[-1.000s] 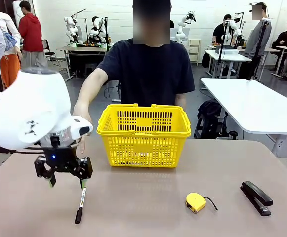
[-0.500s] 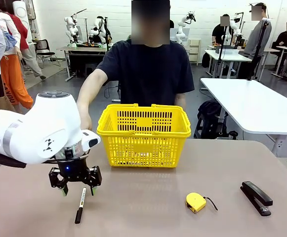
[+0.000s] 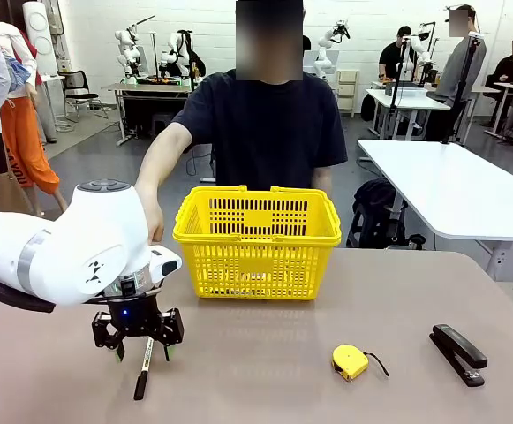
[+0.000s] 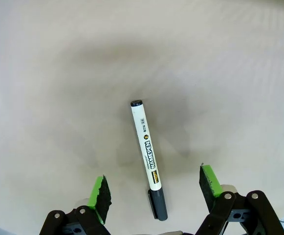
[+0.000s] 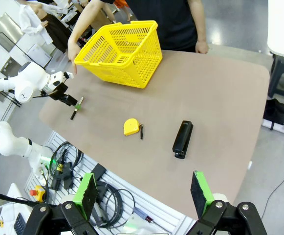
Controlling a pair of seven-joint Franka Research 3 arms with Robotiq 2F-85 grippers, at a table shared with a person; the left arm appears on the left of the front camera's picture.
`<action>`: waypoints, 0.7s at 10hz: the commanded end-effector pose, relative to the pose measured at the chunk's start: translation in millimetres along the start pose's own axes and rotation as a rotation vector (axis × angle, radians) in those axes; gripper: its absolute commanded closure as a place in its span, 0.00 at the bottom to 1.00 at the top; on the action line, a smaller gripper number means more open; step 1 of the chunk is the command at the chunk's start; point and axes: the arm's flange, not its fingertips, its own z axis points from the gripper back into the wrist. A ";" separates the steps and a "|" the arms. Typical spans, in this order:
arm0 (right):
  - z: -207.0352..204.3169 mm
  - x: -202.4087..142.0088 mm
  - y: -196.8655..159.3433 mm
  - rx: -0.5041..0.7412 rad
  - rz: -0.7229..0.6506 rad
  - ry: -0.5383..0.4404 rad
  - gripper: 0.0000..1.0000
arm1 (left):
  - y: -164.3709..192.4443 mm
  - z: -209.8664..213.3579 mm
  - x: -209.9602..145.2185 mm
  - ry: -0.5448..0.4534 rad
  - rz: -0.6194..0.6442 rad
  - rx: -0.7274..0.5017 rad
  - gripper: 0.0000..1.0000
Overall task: Place the items the person wants into the basket.
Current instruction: Pick up the item the person points to and place it in the Market Basket.
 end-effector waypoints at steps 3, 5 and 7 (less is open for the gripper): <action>-1.6 -0.4 -0.8 0.022 0.013 -0.008 0.00 | -2.2 -4.5 4.3 -0.056 0.005 -0.006 0.40; -1.6 -0.4 -0.8 0.022 0.013 -0.008 0.00 | -2.7 -3.6 2.1 -0.055 0.006 -0.006 0.97; -1.6 -0.4 -0.8 0.022 0.013 -0.008 0.00 | -2.7 -4.0 3.2 -0.034 -0.007 0.003 1.00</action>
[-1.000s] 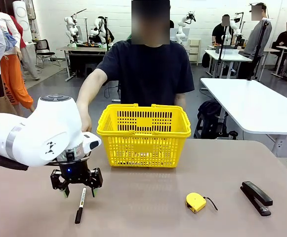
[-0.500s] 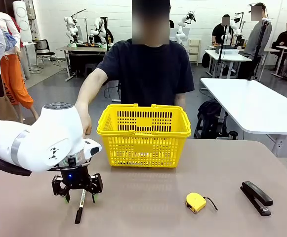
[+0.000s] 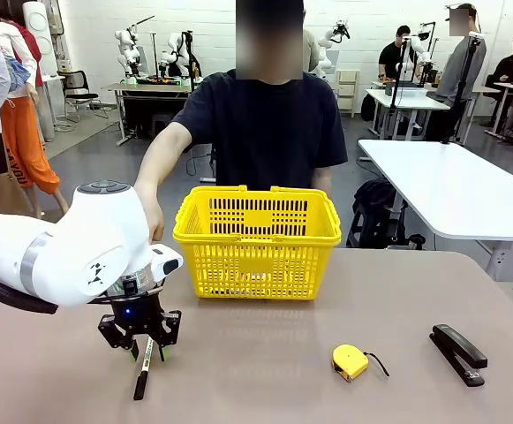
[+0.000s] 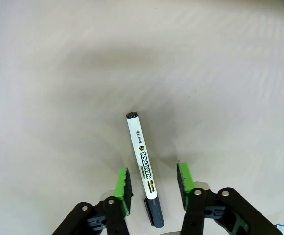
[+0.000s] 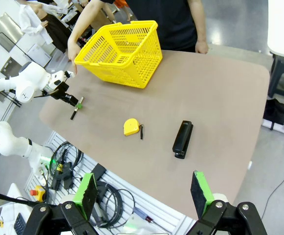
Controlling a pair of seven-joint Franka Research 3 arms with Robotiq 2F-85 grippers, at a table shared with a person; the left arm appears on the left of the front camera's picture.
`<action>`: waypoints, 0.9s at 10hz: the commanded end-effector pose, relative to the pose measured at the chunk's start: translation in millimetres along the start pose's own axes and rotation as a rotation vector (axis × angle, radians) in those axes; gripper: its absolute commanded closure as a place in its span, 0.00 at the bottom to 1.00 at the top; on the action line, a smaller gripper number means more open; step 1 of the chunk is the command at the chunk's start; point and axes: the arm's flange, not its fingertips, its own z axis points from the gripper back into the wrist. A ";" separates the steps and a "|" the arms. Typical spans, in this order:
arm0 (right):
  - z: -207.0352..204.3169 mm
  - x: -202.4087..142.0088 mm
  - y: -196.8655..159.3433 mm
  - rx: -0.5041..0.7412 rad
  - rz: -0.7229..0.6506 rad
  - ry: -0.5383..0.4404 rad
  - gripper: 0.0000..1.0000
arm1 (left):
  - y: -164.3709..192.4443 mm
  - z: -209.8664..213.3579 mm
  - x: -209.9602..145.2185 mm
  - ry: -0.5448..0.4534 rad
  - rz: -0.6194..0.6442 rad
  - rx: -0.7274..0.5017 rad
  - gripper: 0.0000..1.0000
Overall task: Place the items the person wants into the basket.
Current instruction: Pick up the item the person points to and place it in the Market Basket.
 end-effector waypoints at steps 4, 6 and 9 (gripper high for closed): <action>-1.6 -0.4 -0.8 0.022 0.013 -0.008 0.00 | -0.6 -5.4 -3.2 0.009 -0.018 0.026 1.00; -1.6 -0.4 -0.8 0.022 0.013 -0.008 0.00 | -1.4 -6.6 -5.4 0.010 -0.020 0.024 1.00; -1.6 -0.4 -0.8 0.022 0.013 -0.008 0.00 | -1.8 -8.3 -6.0 0.025 -0.027 0.029 1.00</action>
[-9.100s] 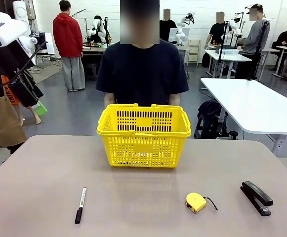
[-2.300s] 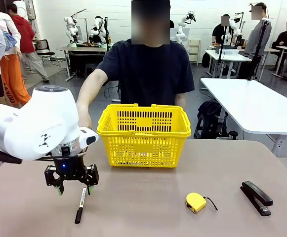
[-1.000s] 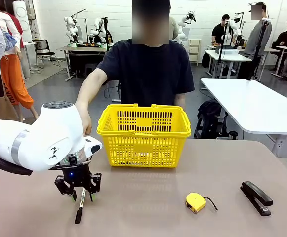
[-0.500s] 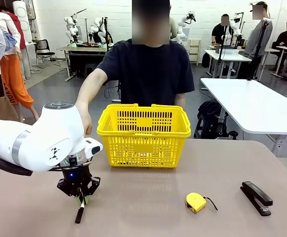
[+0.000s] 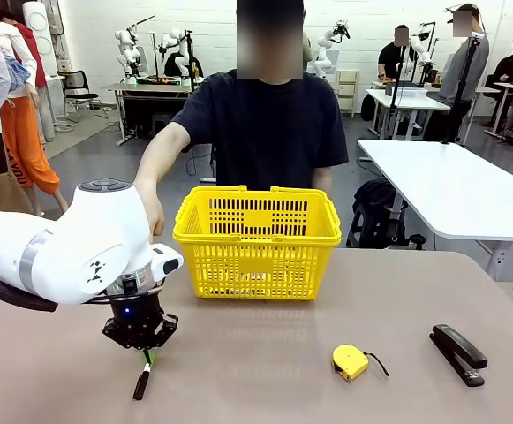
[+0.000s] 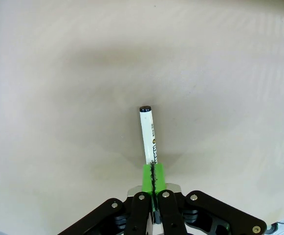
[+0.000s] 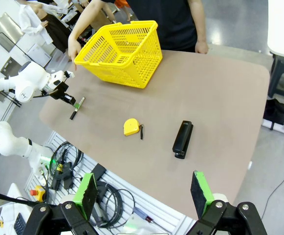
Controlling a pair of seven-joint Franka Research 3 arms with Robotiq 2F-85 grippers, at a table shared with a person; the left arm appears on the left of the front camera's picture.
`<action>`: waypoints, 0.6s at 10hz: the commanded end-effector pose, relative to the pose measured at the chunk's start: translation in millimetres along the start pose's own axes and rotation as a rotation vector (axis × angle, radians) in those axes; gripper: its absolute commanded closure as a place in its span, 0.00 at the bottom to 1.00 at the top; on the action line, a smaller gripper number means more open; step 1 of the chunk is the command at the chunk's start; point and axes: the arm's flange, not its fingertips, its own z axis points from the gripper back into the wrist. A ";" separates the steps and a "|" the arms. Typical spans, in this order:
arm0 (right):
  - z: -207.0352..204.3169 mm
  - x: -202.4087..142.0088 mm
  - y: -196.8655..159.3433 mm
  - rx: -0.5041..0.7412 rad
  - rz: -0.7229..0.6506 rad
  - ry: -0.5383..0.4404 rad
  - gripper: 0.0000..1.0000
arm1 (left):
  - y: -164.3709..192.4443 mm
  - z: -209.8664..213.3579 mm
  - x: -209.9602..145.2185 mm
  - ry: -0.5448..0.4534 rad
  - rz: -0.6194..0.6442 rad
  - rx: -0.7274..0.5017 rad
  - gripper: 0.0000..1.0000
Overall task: Place the items the person wants into the basket.
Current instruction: Pick up the item the person points to and place it in the Market Basket.
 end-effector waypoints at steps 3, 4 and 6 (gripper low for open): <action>-1.6 -0.4 -0.8 0.022 0.013 -0.008 0.00 | -1.2 -11.3 -3.6 0.028 -0.020 0.028 1.00; -1.6 -0.4 -0.8 0.022 0.013 -0.008 0.00 | -1.5 -11.9 -4.5 0.026 -0.021 0.028 1.00; -1.6 -0.4 -0.8 0.022 0.013 -0.008 0.00 | -0.9 -11.3 -3.0 0.026 -0.028 0.030 1.00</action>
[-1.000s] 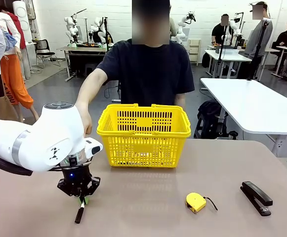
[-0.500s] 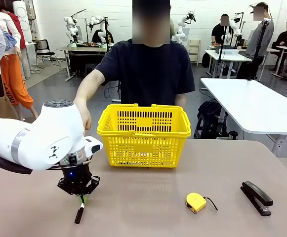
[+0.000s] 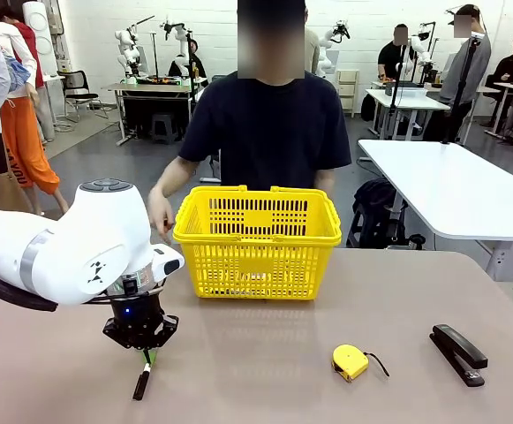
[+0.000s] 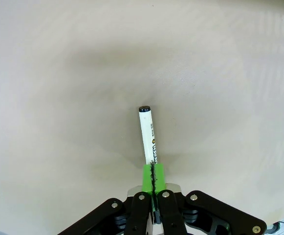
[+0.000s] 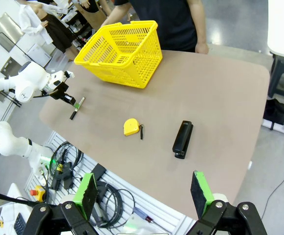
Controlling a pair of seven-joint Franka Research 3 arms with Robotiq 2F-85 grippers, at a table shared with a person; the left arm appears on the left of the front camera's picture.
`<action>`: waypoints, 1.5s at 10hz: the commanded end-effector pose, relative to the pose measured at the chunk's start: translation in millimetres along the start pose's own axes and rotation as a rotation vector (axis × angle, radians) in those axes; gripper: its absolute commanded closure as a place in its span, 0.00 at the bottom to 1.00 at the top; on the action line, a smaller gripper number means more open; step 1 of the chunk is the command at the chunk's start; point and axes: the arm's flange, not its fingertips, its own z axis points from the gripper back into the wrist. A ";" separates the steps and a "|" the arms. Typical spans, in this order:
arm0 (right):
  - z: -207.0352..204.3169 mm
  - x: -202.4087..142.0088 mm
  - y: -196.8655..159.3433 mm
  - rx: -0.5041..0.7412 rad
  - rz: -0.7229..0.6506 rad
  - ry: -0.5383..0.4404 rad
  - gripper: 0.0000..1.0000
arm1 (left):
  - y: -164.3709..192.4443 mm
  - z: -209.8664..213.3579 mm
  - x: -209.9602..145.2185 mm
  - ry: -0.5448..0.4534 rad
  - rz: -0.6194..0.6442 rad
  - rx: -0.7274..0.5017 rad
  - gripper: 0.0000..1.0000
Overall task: Place the items the person wants into the basket.
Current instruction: Pick up the item the person points to and place it in the Market Basket.
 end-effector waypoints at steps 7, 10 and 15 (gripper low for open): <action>-1.6 -0.4 -0.8 0.022 0.013 -0.008 0.00 | -0.7 -11.8 -3.6 0.034 -0.033 0.034 0.00; -1.6 -0.4 -0.8 0.022 0.013 -0.008 0.00 | -1.1 -12.2 -4.0 0.036 -0.039 0.030 1.00; -1.6 -0.4 -0.8 0.022 0.013 -0.008 0.00 | -1.3 -11.5 -3.9 0.050 -0.042 0.032 1.00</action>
